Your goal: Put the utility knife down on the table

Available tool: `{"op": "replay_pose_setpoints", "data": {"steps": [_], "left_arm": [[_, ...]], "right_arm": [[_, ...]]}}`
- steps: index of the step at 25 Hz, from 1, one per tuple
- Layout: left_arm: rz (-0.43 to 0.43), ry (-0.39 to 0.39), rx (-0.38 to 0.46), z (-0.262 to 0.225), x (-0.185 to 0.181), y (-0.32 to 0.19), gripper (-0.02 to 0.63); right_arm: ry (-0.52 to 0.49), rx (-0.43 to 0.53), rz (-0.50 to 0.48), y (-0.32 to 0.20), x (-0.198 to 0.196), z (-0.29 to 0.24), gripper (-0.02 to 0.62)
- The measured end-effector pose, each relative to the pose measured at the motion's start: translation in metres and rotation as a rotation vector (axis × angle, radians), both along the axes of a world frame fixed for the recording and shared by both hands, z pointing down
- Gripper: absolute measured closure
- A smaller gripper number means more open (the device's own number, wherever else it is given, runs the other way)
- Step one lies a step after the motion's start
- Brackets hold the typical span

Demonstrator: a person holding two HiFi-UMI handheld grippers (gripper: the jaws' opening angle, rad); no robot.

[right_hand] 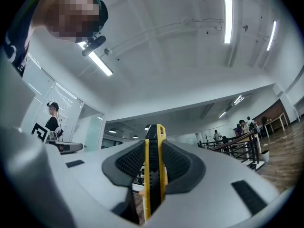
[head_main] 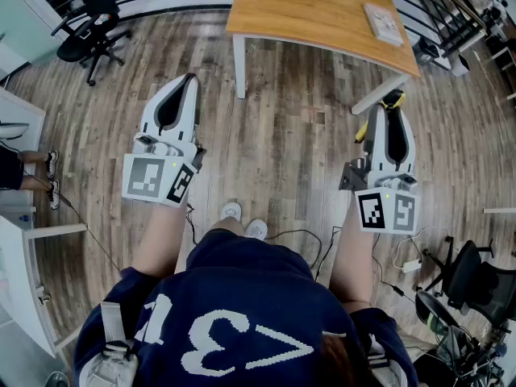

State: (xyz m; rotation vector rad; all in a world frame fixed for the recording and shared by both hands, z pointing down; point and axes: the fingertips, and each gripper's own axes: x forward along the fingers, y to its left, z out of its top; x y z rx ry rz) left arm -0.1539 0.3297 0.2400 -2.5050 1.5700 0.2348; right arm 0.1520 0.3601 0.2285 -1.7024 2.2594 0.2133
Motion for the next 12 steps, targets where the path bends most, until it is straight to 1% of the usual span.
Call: {"op": "replay_pose_setpoints", "data": {"steps": [7, 12], "left_arm": [[0.008, -0.002, 0.0, -0.003, 0.005, 0.014, 0.591], [0.005, -0.007, -0.001, -0.002, 0.005, 0.011, 0.591]], "right_arm": [[-0.025, 0.011, -0.012, 0.015, 0.001, -0.009, 0.463], [-0.04, 0.015, -0.02, 0.012, 0.001, -0.01, 0.463]]}}
